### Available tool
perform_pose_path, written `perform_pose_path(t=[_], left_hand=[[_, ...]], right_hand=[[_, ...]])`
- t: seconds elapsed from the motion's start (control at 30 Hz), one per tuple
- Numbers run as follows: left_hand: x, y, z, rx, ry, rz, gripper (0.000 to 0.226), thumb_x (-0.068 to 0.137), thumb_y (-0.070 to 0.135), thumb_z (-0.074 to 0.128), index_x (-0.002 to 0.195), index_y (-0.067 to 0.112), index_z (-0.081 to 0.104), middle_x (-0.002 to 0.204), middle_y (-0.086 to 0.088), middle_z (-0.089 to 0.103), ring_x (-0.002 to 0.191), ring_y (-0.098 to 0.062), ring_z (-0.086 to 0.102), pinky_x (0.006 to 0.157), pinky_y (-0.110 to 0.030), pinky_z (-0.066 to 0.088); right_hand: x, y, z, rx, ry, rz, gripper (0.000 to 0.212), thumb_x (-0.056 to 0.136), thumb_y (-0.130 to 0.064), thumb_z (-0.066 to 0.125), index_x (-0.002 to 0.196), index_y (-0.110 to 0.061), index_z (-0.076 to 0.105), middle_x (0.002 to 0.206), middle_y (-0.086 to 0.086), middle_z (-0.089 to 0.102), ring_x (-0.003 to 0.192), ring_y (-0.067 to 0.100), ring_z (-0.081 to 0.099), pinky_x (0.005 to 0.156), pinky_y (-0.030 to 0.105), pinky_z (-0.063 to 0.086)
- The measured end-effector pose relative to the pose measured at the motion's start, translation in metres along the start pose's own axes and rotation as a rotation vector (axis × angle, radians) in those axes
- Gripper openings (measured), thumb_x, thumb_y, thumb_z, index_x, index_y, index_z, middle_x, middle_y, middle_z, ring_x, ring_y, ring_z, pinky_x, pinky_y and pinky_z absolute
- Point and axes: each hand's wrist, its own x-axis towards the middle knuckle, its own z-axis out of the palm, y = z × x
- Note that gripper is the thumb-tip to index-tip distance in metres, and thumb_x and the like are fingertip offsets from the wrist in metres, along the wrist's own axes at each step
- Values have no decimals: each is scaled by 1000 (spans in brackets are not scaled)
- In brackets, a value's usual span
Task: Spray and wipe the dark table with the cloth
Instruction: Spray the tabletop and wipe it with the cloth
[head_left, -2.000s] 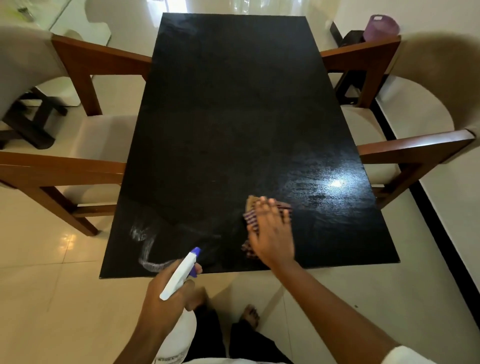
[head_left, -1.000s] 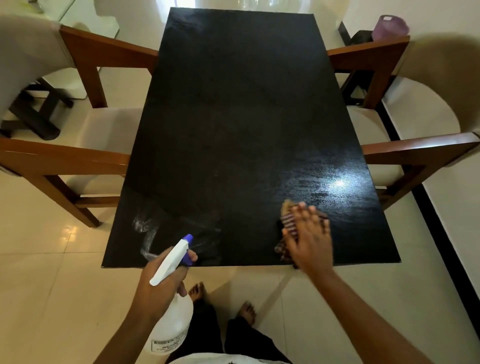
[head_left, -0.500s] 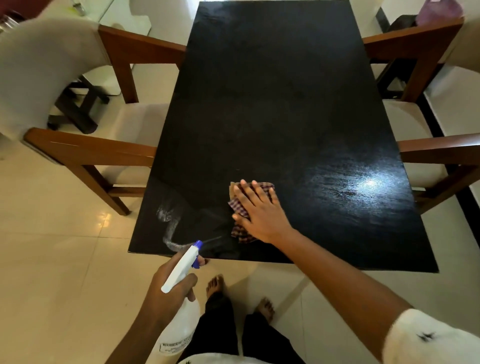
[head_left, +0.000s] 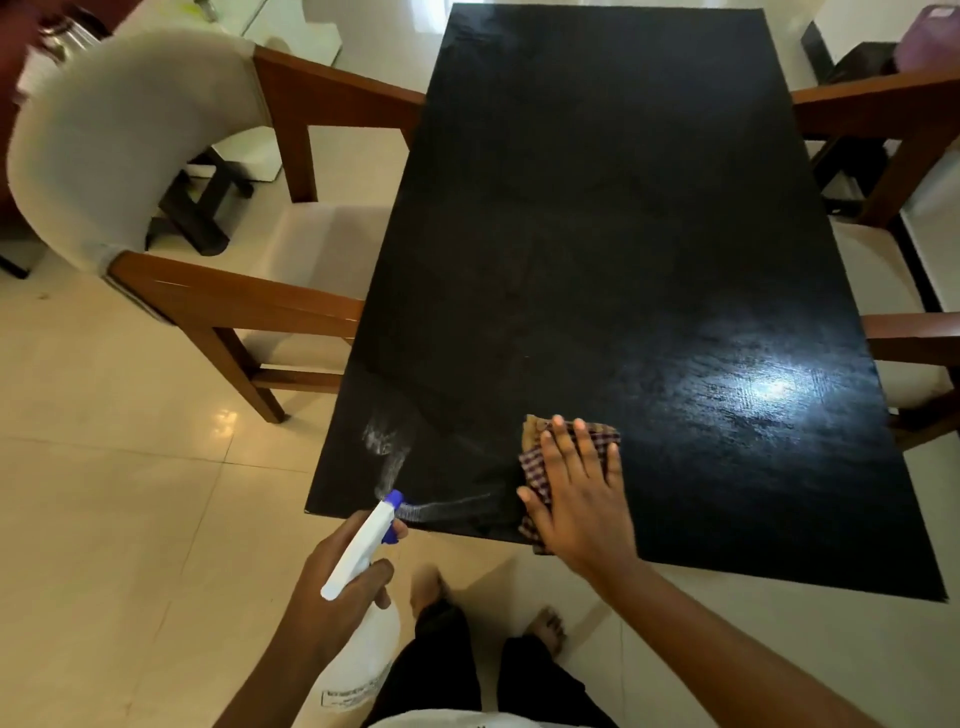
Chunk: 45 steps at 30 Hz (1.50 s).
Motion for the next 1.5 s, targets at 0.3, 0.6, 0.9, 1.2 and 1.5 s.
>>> perform_pose_path(t=[0.3, 0.6, 0.9, 1.2, 1.5], left_hand=[[24, -2, -31, 123, -59, 19, 44, 86, -4, 60, 116, 24, 43, 84, -7, 54, 70, -19, 55, 59, -16, 40], [37, -5, -54, 162, -89, 117, 41, 84, -9, 60, 97, 29, 53, 80, -3, 58, 62, -19, 60, 49, -7, 45], [37, -27, -70, 150, -138, 135, 36, 87, -9, 55, 95, 26, 57, 88, -9, 63, 58, -22, 56, 49, -11, 48], [42, -43, -88, 14, -116, 49, 46, 68, 7, 66, 112, 16, 59, 89, -7, 66, 60, -29, 58, 54, -32, 55], [47, -47, -101, 97, -106, 144, 40, 80, 4, 63, 94, 42, 63, 90, -1, 68, 55, -29, 60, 56, -30, 56]], right_hand=[[17, -51, 6, -6, 8, -43, 68, 95, -60, 25, 150, -21, 22, 157, 2, 23, 146, 21, 15, 117, 50, 11], [-38, -43, 19, 26, -4, 73, 68, 95, -60, 16, 148, -20, 31, 156, 2, 27, 144, 22, 20, 111, 52, 18], [85, -82, 0, -19, -17, 62, 72, 91, -61, 10, 152, -23, 11, 161, 0, 9, 148, 20, 4, 116, 50, 2], [-23, -87, 28, -21, -88, -199, 70, 89, -59, 39, 149, -25, 24, 156, -2, 28, 145, 18, 13, 112, 50, 12], [37, -85, 10, 18, -40, -121, 64, 96, -59, 17, 151, -27, 18, 159, -6, 16, 146, 13, 9, 118, 44, 3]])
